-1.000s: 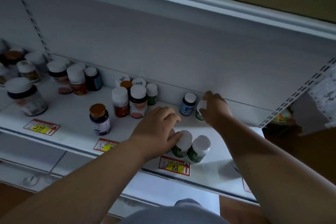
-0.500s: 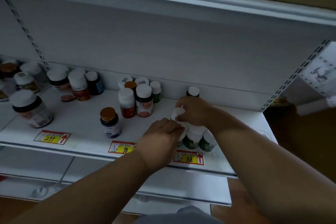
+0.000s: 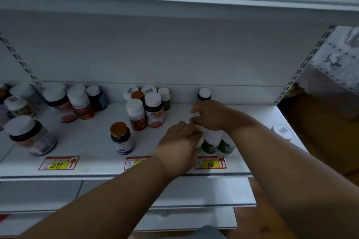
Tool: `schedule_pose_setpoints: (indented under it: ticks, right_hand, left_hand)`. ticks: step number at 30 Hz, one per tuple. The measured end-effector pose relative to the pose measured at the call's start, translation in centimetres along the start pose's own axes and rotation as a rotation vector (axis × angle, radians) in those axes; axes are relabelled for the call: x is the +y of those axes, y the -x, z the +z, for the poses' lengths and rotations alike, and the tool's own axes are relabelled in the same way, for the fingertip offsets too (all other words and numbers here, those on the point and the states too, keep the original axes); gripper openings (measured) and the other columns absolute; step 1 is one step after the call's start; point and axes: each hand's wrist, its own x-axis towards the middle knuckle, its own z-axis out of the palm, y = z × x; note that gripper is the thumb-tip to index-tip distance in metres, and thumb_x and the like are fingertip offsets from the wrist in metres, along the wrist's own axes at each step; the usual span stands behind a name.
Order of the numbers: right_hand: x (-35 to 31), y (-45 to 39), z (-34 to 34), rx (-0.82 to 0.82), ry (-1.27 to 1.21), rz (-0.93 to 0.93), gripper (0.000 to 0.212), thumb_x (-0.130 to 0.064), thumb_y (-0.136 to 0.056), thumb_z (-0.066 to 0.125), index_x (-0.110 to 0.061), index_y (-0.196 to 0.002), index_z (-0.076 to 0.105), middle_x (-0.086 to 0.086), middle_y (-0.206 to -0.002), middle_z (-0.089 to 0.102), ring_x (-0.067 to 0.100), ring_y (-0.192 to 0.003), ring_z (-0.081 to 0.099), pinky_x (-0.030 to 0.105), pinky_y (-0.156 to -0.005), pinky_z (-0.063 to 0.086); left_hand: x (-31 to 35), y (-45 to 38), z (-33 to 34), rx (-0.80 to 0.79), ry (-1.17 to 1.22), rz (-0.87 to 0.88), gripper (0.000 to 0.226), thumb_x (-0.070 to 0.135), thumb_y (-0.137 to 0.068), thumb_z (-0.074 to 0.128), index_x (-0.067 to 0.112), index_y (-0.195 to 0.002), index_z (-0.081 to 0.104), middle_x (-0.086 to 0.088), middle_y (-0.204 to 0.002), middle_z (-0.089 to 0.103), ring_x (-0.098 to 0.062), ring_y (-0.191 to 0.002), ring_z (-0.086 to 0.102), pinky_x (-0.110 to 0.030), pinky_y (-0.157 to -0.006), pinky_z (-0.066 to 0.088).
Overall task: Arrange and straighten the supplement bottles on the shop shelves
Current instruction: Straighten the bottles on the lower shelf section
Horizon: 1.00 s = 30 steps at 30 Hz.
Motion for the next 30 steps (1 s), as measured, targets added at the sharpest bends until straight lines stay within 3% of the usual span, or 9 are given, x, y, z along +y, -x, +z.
schedule_pose_setpoints:
  ticks: [3,6,9,13,16,19,22,25,30]
  right_hand:
    - [0.6,-0.5,-0.6,0.106,0.029,0.039,0.049,-0.05,-0.089,0.055,-0.016,-0.124,0.056,0.013,-0.126,0.053,0.027,-0.109,0.054,0.029,-0.084,0.042]
    - [1.6,-1.5,-1.7,0.256,-0.008,0.139,0.048,-0.04,-0.091,0.057,-0.018,-0.133,0.048,0.019,-0.13,0.044,0.036,-0.113,0.051,0.037,-0.092,0.046]
    - [2.1,-2.7,-2.4,0.171,0.015,0.126,0.049,-0.029,-0.092,0.057,-0.016,-0.138,0.045,0.019,-0.136,0.039,0.038,-0.12,0.048,0.039,-0.098,0.044]
    - [2.2,-3.7,-2.6,0.212,0.037,0.063,0.033,-0.015,-0.086,0.061,-0.009,-0.119,0.058,0.018,-0.125,0.048,0.036,-0.11,0.054,0.04,-0.094,0.048]
    - [2.1,-3.8,-2.5,0.245,0.197,0.061,0.037,-0.018,-0.083,0.063,-0.011,-0.118,0.05,0.018,-0.12,0.044,0.037,-0.108,0.049,0.044,-0.09,0.048]
    - [2.8,-4.1,-2.5,0.203,0.117,0.014,0.043,-0.015,-0.083,0.065,-0.008,-0.121,0.046,0.021,-0.121,0.042,0.039,-0.107,0.052,0.044,-0.091,0.047]
    - [3.5,-4.5,-2.9,0.194,0.051,-0.041,0.037,-0.007,-0.084,0.062,-0.004,-0.117,0.047,0.021,-0.121,0.043,0.037,-0.103,0.054,0.043,-0.089,0.048]
    - [4.0,-4.8,-2.6,0.196,0.055,-0.085,0.025,-0.004,-0.085,0.06,-0.005,-0.106,0.047,0.022,-0.111,0.052,0.033,-0.096,0.056,0.035,-0.078,0.044]
    - [3.1,-3.5,-2.8,0.405,-0.174,-0.12,0.016,-0.019,-0.089,0.059,-0.016,-0.102,0.051,0.012,-0.103,0.059,0.029,-0.091,0.057,0.031,-0.073,0.045]
  left_hand:
    - [-0.2,-0.9,-0.5,-0.005,0.054,-0.019,0.032,0.01,-0.072,0.058,0.0,-0.099,0.072,-0.017,-0.096,0.066,-0.037,-0.082,0.058,-0.04,-0.072,0.051]
    - [-0.3,-1.7,-0.8,0.042,0.066,-0.047,0.031,0.007,-0.072,0.064,-0.001,-0.101,0.071,-0.018,-0.095,0.065,-0.036,-0.082,0.058,-0.035,-0.074,0.047]
    - [-0.4,-2.2,-0.9,0.093,0.077,-0.102,0.031,0.004,-0.074,0.067,0.002,-0.105,0.069,-0.015,-0.098,0.063,-0.033,-0.087,0.056,-0.029,-0.078,0.037]
    - [-0.7,-3.3,-0.5,0.13,0.113,-0.225,0.032,0.014,-0.084,0.06,0.012,-0.116,0.063,-0.007,-0.111,0.058,-0.024,-0.102,0.048,-0.021,-0.083,0.026]
    - [-0.9,-3.7,-0.1,0.14,0.153,-0.333,0.033,0.018,-0.088,0.057,0.016,-0.12,0.06,-0.003,-0.118,0.054,-0.02,-0.11,0.045,-0.023,-0.089,0.03]
    - [-0.6,-3.6,0.5,0.122,0.182,-0.425,0.033,0.021,-0.089,0.057,0.021,-0.122,0.058,0.001,-0.119,0.051,-0.017,-0.11,0.044,-0.025,-0.089,0.032]
    - [-0.4,-3.3,0.5,0.125,0.234,-0.472,0.035,0.024,-0.088,0.06,0.023,-0.123,0.056,0.003,-0.119,0.049,-0.013,-0.111,0.042,-0.019,-0.085,0.029]
    - [-0.3,-3.0,0.5,0.146,0.274,-0.511,0.036,0.026,-0.088,0.061,0.023,-0.124,0.056,0.003,-0.12,0.049,-0.013,-0.113,0.043,-0.025,-0.093,0.035]
    - [-0.9,-2.2,-0.4,0.233,0.3,-0.565,0.042,0.031,-0.09,0.061,0.023,-0.13,0.053,0.004,-0.125,0.05,-0.015,-0.115,0.046,-0.027,-0.098,0.038]
